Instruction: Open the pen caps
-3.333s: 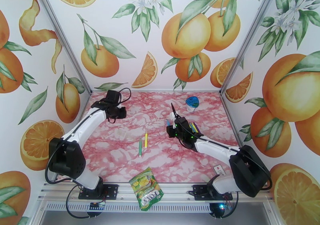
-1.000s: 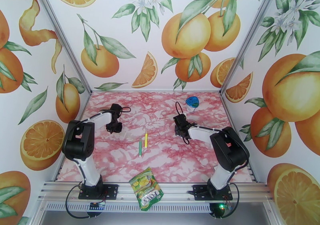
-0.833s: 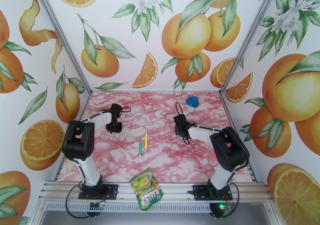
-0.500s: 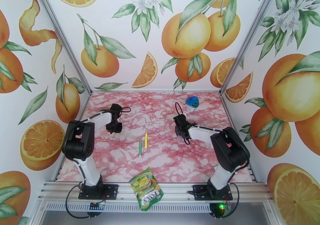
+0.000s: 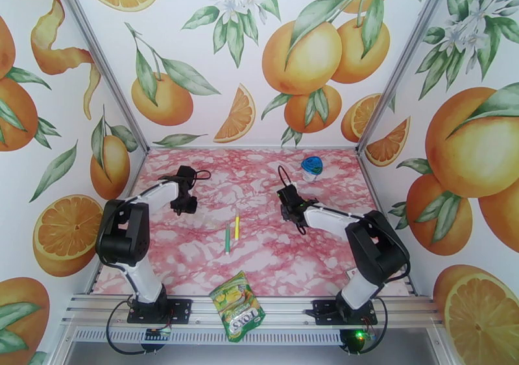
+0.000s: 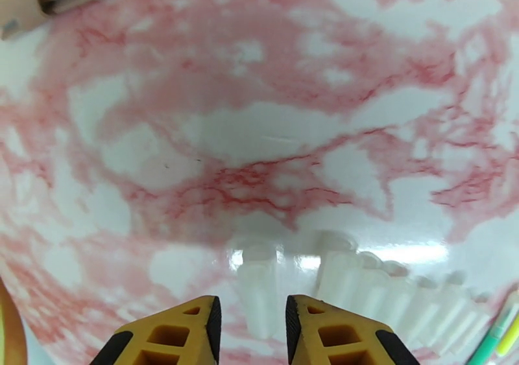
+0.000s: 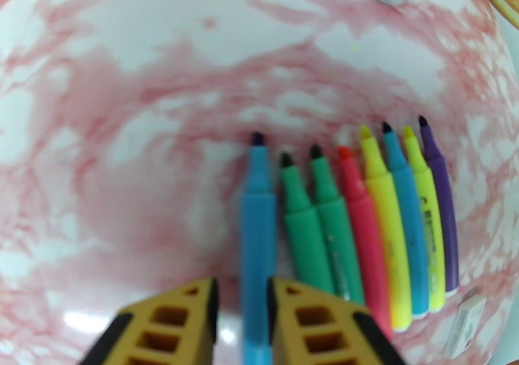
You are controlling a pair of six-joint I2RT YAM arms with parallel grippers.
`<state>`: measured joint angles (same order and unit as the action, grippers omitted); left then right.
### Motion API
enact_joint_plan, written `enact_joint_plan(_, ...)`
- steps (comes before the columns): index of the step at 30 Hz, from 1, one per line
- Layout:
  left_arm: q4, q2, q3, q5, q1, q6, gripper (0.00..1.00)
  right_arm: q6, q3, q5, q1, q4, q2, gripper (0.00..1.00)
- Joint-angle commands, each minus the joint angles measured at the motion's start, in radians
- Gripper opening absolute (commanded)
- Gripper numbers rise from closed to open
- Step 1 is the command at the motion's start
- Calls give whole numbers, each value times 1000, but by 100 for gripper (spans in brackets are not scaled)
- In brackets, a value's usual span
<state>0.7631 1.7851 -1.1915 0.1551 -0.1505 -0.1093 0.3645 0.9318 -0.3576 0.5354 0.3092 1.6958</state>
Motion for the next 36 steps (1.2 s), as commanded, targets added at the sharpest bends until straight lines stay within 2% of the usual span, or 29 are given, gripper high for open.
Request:
enact_joint_plan(1, 12, -64, -31, -31, 5, -15, 36, -29, 36, 74, 36, -8, -46, 32)
enact_joint_plan(8, -6, -119, -17, -65, 6, -13, 37, -11, 107, 249, 104, -23, -32, 39)
enact_joint_plan(17, -120, -189, 39, -228, 5, -33, 43, 42, 170, 444, 176, -73, 64, 44)
enact_joint_plan(29, -240, -247, 105, -255, 14, -69, 67, 92, 281, 439, 267, -30, 189, 49)
enact_joint_plan(36, -275, -284, 128, -264, 26, -85, 70, 79, 357, 383, 303, 49, 254, 50)
